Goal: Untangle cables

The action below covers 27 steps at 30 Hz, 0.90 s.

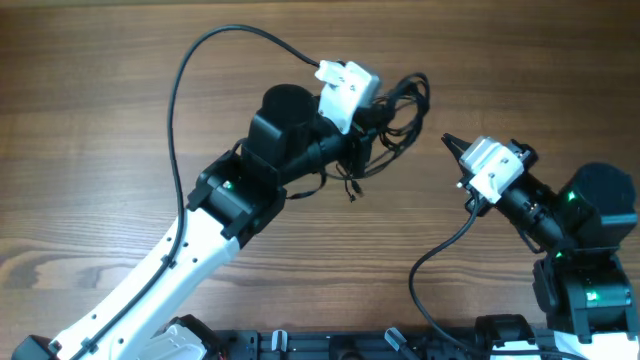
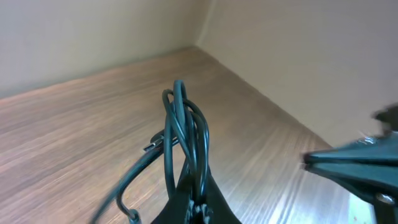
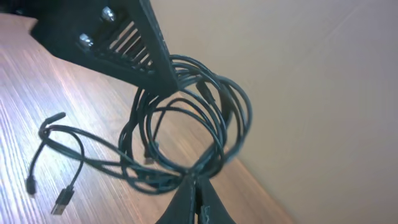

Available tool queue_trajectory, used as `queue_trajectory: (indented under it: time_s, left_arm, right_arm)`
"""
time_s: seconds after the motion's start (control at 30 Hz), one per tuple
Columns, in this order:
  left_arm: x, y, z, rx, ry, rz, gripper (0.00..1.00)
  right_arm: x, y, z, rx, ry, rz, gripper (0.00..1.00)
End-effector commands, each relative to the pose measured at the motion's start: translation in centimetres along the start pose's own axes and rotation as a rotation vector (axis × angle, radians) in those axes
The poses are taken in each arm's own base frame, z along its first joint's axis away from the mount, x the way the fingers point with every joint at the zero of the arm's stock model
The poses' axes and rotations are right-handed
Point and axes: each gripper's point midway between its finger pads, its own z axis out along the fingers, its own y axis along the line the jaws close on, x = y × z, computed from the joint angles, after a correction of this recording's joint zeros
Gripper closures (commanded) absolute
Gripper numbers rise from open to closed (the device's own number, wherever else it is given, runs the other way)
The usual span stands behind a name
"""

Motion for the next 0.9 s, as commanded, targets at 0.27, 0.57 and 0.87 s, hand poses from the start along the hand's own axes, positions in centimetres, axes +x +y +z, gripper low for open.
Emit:
queue_trajectory:
  time_s: [0.27,0.57,0.87]
  left_arm:
    - [-1.4,-1.6,-1.3,0.155,-0.026,-0.031,0.96]
    - [-2.8,-3.2,-6.1,0.549,-0.022,0.027,0.96]
    - [-2.1,-5.5,-8.5,0.746,-0.009,0.134,0.96]
  right_arm:
    - [1.9,-2.8,-1.0,0.203,0.102,0.423,0.00]
    - [-2.9,0.6,-0.6,-0.079,-0.099,0.502,0.00]
    - [-6.4,4.9,-0.6,-0.501,-0.270,0.463,0.59]
